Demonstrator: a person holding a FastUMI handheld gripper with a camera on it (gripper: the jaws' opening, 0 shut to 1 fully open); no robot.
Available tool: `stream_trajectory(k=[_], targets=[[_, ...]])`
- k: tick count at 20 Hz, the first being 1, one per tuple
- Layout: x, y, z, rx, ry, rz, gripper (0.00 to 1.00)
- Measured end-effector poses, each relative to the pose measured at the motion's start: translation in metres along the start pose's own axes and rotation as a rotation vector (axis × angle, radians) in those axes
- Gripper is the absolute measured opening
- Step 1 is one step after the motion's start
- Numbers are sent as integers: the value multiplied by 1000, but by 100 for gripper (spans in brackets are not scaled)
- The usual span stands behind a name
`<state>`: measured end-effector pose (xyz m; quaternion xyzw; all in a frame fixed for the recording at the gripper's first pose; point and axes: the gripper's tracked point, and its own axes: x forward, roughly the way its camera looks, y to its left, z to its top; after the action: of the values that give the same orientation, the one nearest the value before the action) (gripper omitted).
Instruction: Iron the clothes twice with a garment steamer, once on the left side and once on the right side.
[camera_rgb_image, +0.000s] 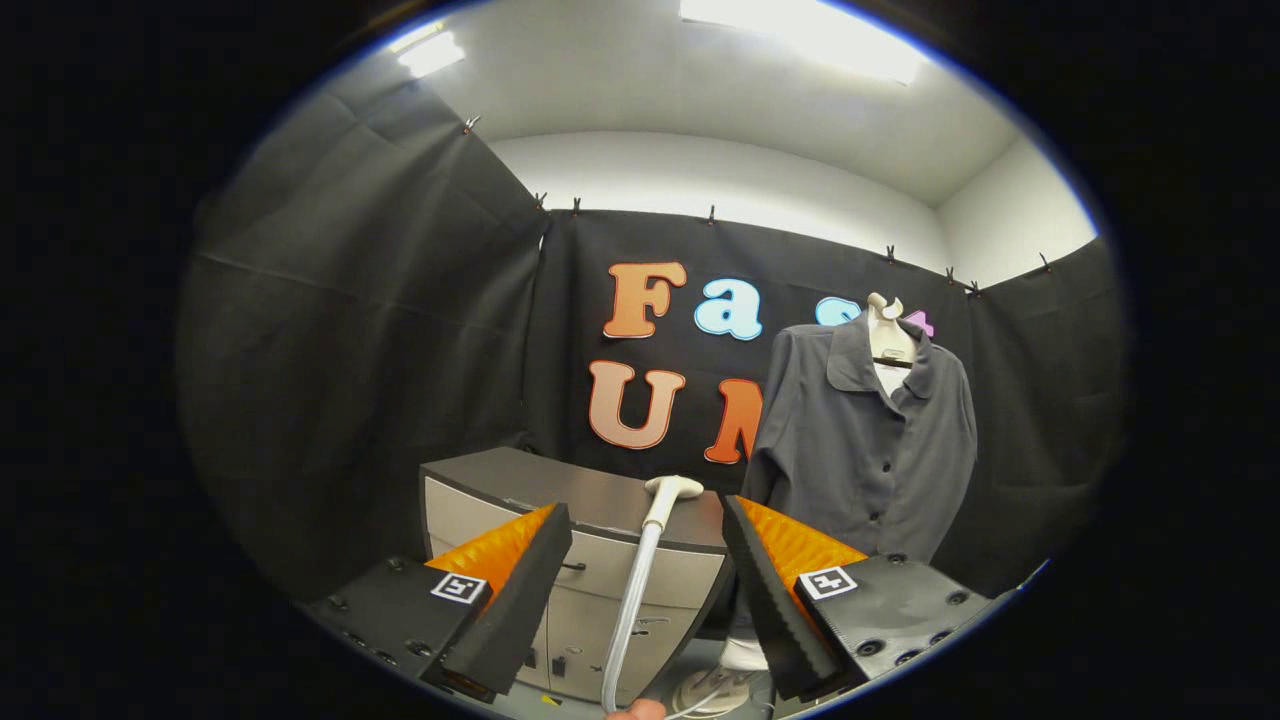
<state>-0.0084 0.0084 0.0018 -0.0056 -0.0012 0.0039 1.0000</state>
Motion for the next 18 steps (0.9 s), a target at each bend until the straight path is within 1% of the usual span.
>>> stream_trajectory(k=[11, 15, 18], targets=[[-1, 5, 0, -18, 2, 6, 98], [7, -6, -1, -2, 12, -8, 97], [15, -12, 2, 4, 18, 7, 98]])
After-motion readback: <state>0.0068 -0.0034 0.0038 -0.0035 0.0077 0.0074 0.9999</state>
